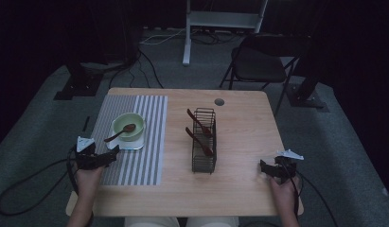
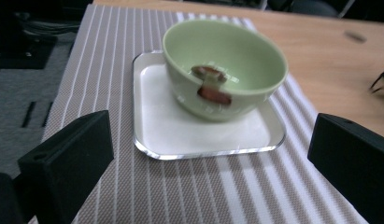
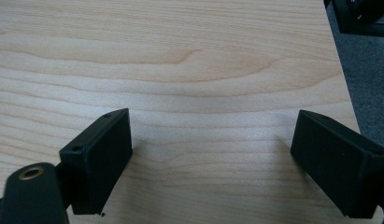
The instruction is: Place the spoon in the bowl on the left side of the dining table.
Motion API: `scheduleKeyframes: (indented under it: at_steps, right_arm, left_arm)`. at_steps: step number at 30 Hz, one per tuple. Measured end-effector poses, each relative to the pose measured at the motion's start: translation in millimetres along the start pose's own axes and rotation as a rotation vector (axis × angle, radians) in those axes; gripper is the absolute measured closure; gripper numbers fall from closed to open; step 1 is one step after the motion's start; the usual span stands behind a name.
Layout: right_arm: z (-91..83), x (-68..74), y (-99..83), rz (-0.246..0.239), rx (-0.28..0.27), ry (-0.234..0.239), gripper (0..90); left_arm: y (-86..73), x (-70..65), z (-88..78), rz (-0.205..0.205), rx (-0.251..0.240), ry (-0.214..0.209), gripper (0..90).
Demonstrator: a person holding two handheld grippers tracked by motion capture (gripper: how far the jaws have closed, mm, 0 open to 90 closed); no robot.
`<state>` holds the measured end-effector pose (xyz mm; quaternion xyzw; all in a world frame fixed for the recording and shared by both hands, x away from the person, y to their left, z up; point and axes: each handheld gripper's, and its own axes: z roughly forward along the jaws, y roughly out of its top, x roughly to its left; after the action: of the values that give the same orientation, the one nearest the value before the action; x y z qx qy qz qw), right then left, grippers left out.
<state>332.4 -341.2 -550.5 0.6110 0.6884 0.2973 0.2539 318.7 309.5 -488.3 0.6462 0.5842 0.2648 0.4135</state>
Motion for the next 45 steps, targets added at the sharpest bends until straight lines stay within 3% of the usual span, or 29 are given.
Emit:
scheduleKeyframes:
  at_steps: [9, 15, 25, 33, 43, 45]
  right_arm:
    - [0.0, 0.1, 0.0, 0.001, 0.0, 0.0, 11.9]
    - [0.0, 0.2, 0.0, 0.002, 0.0, 0.0, 12.0]
    - [0.0, 0.2, 0.0, 0.001, 0.0, 0.0, 12.0]
    - [-0.1, 0.2, 0.0, 0.001, 0.0, 0.0, 12.0]
    - [-0.1, 0.2, 0.0, 0.001, 0.0, 0.0, 12.0]
    - [-0.1, 0.2, 0.0, 0.001, 0.0, 0.0, 12.0]
  left_arm:
    - [-10.3, 3.6, -11.5, -0.001, -0.007, -0.008, 0.5]
    - [-16.0, 0.6, -24.7, 0.031, -0.016, -0.021, 0.5]
    - [-33.1, -3.6, -40.2, 0.052, -0.045, -0.012, 0.5]
    - [-46.7, 0.8, -49.5, 0.075, -0.06, 0.003, 0.5]
    - [-69.7, 8.8, -62.7, 0.049, -0.071, 0.023, 0.5]
    - [-75.2, 8.8, -66.3, 0.065, -0.064, 0.023, 0.5]
